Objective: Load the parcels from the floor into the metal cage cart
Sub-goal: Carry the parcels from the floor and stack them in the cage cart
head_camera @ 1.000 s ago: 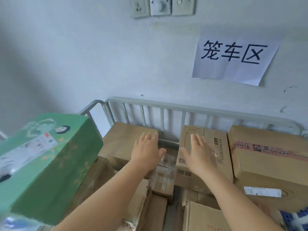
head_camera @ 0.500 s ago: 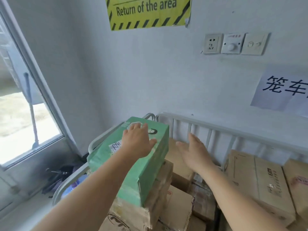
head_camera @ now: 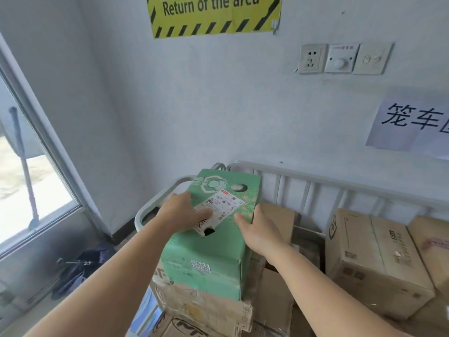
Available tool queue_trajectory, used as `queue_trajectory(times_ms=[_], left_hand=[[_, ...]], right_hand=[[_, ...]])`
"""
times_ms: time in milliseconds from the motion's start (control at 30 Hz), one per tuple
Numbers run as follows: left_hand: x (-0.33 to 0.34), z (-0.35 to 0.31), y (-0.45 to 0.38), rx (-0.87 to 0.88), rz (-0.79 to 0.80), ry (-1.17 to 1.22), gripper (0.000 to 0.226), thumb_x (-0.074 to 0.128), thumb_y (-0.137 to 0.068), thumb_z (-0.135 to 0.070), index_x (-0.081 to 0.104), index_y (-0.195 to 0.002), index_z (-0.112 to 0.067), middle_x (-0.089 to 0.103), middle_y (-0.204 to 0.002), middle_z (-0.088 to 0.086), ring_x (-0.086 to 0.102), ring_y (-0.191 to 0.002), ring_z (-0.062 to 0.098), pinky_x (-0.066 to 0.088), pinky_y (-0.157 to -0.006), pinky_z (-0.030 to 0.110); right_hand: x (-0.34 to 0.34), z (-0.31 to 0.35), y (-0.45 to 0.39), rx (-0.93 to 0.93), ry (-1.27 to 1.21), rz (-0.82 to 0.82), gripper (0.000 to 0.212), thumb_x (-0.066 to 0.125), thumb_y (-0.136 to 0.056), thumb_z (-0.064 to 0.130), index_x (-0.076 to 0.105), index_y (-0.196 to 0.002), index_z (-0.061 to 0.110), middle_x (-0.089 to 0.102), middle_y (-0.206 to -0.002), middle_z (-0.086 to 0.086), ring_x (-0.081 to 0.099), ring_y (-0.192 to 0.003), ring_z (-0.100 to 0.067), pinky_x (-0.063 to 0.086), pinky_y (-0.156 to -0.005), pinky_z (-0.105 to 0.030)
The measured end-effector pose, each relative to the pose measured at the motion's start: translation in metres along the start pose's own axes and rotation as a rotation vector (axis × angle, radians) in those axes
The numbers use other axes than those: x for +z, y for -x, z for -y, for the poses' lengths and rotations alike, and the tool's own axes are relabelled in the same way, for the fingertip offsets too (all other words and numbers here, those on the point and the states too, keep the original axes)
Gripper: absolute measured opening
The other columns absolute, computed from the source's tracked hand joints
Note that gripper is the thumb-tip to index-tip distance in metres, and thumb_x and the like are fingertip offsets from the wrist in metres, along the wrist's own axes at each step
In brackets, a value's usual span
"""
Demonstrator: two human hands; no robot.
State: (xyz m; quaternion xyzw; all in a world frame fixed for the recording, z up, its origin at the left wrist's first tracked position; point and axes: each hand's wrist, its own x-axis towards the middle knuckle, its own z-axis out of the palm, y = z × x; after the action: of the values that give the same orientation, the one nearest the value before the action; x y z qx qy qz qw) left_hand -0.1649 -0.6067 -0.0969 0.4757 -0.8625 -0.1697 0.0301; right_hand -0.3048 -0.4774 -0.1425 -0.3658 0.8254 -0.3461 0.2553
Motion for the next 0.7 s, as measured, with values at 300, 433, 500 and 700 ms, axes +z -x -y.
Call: queue_trajectory(times_ms=[300,433,500,700], left_hand=[[-0.017,-0.041,-0.042,0.034,-0.06,0.076,0.068,0.066,-0.081,-0.054,0.047,-0.133,-0.014,0.058,-0.116,0.006,0.061,-0.091,0.022,0.054,-0.077,0.036],[-0.028,-0.059,-0.076,0.086,-0.063,0.103,0.067,0.067,-0.082,-0.05,0.046,-0.135,-0.014,0.056,-0.117,0.004,0.059,-0.089,0.02,0.051,-0.072,0.032],[-0.032,-0.064,-0.096,0.117,-0.057,0.117,0.067,0.068,-0.083,-0.046,0.044,-0.137,-0.013,0.057,-0.12,0.005,0.057,-0.089,0.018,0.049,-0.072,0.03],[-0.037,-0.069,-0.173,0.201,-0.052,0.158,0.071,0.07,-0.083,-0.041,0.04,-0.141,-0.015,0.05,-0.133,0.008,0.055,-0.095,0.021,0.051,-0.081,0.033]], right_hand=[[-0.043,0.001,-0.058,-0.055,-0.025,-0.08,0.071,0.045,-0.097,0.049,0.021,-0.153,0.012,0.043,-0.15,-0.006,0.047,-0.131,-0.027,0.041,-0.106,-0.038],[-0.063,0.006,-0.091,-0.066,-0.08,-0.135,0.062,0.048,-0.096,0.045,0.031,-0.148,0.015,0.051,-0.143,-0.006,0.051,-0.125,-0.026,0.044,-0.102,-0.039],[-0.07,0.009,-0.108,-0.059,-0.081,-0.161,0.064,0.048,-0.096,0.045,0.029,-0.15,0.015,0.049,-0.144,-0.006,0.049,-0.127,-0.026,0.043,-0.103,-0.038],[-0.077,0.02,-0.167,-0.007,-0.157,-0.252,0.05,0.051,-0.095,0.039,0.041,-0.139,0.017,0.058,-0.131,-0.005,0.056,-0.112,-0.025,0.046,-0.092,-0.034]])
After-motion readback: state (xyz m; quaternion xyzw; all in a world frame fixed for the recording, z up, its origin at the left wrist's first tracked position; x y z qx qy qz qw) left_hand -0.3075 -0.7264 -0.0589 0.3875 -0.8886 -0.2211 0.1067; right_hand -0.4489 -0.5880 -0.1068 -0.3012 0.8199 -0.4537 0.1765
